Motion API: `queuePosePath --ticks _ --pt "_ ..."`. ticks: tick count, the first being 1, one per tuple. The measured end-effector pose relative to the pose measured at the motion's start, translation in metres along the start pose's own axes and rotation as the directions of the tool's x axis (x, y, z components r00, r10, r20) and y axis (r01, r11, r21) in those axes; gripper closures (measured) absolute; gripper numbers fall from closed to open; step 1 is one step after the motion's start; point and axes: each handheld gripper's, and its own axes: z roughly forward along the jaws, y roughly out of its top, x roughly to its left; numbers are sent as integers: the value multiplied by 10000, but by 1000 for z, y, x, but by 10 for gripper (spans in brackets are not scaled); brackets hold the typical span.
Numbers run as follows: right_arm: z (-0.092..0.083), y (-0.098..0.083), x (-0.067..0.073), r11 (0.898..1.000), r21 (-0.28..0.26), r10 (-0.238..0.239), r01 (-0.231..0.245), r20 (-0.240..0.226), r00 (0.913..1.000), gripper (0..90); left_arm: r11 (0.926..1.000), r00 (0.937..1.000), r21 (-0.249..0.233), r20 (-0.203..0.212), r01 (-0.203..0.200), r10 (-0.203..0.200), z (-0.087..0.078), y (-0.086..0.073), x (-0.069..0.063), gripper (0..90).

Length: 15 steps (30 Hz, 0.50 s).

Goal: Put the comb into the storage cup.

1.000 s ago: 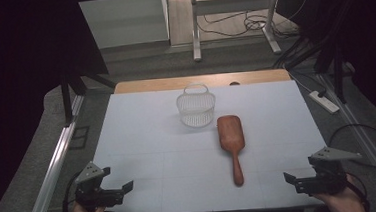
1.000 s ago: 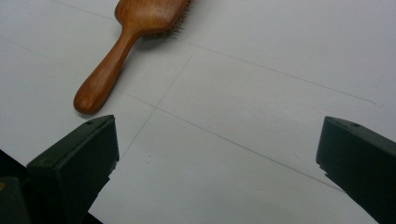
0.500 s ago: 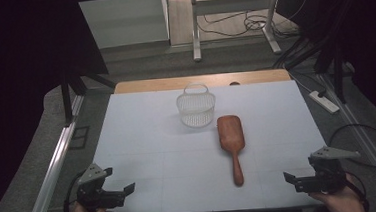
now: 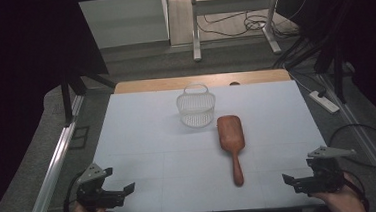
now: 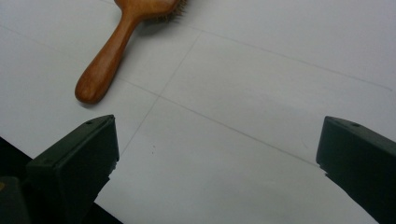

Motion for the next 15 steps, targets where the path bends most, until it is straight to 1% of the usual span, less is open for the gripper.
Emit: queuePosePath --ticks 3,7,10,13,15 --pt "0 3 1 9998 -155 -98 96 -100 9999 0 10000 10000 19 -8 -5 5 0 0 0 15" --pt "0 10 2 9984 -377 -444 426 -494 9978 0 10000 10000 22 11 48 -49 1 0 0 15" --pt "2 14 4 9975 -339 -642 620 -694 9955 0 10000 10000 4 4 65 -65 0 0 1 15" --pt "5 16 4 9979 -388 -543 511 -860 9948 0 10000 10000 5 12 95 -95 0 0 1 15" --pt "5 16 3 9982 -372 -504 473 -881 9948 0 9999 9999 2 15 109 -109 0 0 1 15"
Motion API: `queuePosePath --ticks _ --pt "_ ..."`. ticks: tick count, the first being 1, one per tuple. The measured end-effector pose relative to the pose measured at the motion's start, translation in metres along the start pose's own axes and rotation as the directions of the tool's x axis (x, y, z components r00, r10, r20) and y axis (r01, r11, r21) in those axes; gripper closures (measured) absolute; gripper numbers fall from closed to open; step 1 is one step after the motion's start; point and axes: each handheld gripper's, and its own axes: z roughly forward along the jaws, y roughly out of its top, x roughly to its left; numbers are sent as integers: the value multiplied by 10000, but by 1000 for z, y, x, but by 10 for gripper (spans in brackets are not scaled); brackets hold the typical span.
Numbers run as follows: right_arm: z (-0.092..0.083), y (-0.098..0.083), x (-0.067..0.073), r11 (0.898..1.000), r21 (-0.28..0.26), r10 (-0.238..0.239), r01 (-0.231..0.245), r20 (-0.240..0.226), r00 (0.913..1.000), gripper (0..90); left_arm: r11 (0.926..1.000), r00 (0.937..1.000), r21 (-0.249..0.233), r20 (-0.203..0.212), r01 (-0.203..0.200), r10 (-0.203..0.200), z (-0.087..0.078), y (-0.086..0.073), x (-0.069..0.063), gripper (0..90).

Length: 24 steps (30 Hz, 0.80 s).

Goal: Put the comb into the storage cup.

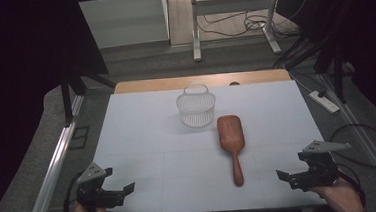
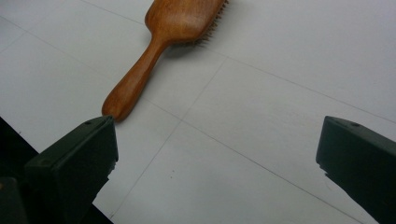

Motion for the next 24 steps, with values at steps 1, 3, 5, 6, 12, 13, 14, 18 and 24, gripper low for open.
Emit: queuePosePath --ticks 1,3,5,6,12,13,14,18,24 --pt "1 1 -1 10000 13 22 -22 -137 9999 0 10000 10000 5 11 20 -20 0 0 0 15" --pt "2 2 -1 10000 -61 5 -6 -212 9998 0 10000 10000 -1 24 31 -31 0 0 0 15" --pt "3 4 0 9999 -154 -27 24 -240 9997 0 10000 10000 3 13 35 -35 0 0 0 15" --pt "3 5 0 9999 -155 -60 56 -234 9997 0 10000 10000 3 13 35 -35 0 0 0 15" --pt "5 11 0 9997 -255 28 -36 -315 9995 0 10000 10000 6 14 30 -30 0 0 1 15" --pt "6 12 0 9997 -255 -41 32 -340 9994 0 10000 10000 -3 20 38 -38 0 0 1 15" --pt "7 13 1 9996 -261 -73 64 -367 9993 0 10000 10000 -8 22 40 -40 0 0 1 15" --pt "12 17 3 9994 -230 -269 260 -397 9989 0 10000 10000 -11 5 37 -37 0 0 0 15" --pt "20 22 7 9990 -96 -451 447 -503 9977 0 10000 10000 -2 -8 48 -48 0 0 0 15"
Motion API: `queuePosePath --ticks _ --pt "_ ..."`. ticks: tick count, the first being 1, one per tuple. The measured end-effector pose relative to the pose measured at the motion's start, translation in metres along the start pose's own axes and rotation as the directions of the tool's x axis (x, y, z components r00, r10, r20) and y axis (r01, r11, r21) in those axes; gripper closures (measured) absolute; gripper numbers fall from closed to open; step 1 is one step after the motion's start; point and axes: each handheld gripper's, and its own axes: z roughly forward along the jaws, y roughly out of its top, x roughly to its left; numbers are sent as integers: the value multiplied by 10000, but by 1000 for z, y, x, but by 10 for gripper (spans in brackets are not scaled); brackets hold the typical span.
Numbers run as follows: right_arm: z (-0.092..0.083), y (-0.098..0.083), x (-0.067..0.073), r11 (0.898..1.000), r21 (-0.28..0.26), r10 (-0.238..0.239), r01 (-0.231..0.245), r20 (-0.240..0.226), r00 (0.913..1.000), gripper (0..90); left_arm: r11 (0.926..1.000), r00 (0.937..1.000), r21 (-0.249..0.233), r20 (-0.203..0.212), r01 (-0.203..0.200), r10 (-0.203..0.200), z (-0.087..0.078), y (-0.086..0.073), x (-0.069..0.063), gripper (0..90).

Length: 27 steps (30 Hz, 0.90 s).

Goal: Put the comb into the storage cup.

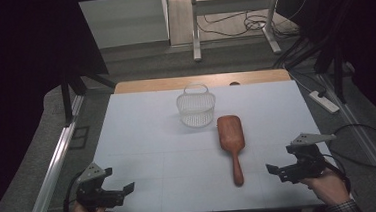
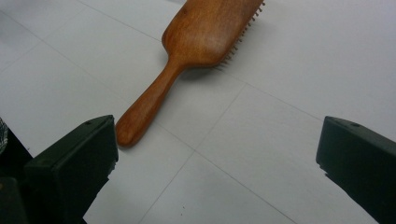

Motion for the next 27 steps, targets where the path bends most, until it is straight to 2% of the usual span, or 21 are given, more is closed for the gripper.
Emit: queuePosePath --ticks 4,8,17,27 --pt "4 2 2 10000 3 -75 75 -353 9993 0 10000 10000 -29 15 12 -12 0 0 0 16" --pt "9 4 7 9998 -20 -183 182 -449 9988 0 10000 10000 -26 10 0 0 0 0 0 16" --pt "18 11 10 9983 155 -549 554 -301 9980 0 10000 10000 -33 4 11 -11 0 0 0 16" --pt "28 23 15 9968 371 -695 707 -323 9971 0 10000 10000 5 -39 4 -4 0 0 0 19"
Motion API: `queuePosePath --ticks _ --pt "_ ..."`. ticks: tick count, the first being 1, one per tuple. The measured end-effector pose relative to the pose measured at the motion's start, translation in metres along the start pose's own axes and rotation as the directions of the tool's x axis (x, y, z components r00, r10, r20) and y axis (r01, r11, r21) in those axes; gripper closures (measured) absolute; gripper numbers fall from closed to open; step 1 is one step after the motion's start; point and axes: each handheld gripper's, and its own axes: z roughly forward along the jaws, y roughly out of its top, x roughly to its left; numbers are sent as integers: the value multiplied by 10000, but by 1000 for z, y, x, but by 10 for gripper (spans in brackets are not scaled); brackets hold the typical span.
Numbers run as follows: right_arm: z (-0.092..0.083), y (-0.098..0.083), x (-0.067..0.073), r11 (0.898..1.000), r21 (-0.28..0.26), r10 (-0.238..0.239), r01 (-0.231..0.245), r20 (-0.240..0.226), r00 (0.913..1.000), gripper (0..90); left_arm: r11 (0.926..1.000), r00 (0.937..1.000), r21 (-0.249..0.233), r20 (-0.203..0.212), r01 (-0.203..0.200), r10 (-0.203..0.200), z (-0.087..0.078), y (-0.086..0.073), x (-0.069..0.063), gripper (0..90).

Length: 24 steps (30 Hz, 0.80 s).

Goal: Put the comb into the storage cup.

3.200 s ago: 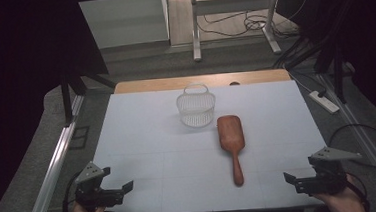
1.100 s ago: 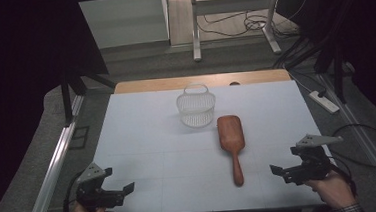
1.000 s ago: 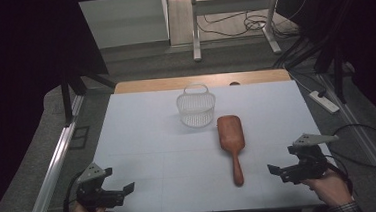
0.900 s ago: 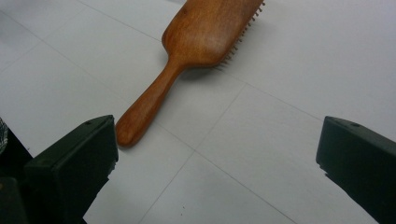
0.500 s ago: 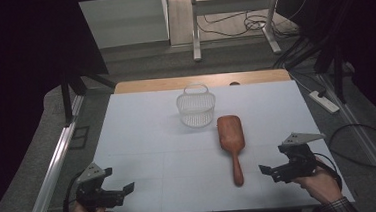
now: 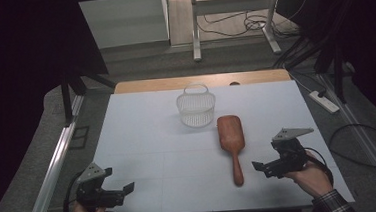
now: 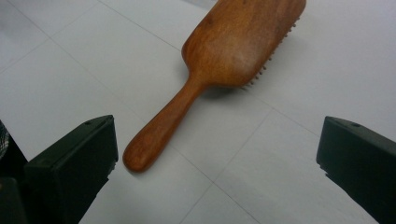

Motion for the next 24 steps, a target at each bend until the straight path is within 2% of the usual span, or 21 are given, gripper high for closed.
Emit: queuePosePath --ticks 12,17,24 --pt "12 9 2 9991 351 -252 258 -178 9995 0 10000 10000 -11 7 17 -17 0 0 0 19" --pt "17 13 3 9995 272 -148 154 -235 9996 0 10000 10000 -8 7 26 -26 0 0 0 19" --pt "26 22 9 9969 532 -560 577 -322 9979 0 10000 10000 0 5 25 -25 0 0 0 20"
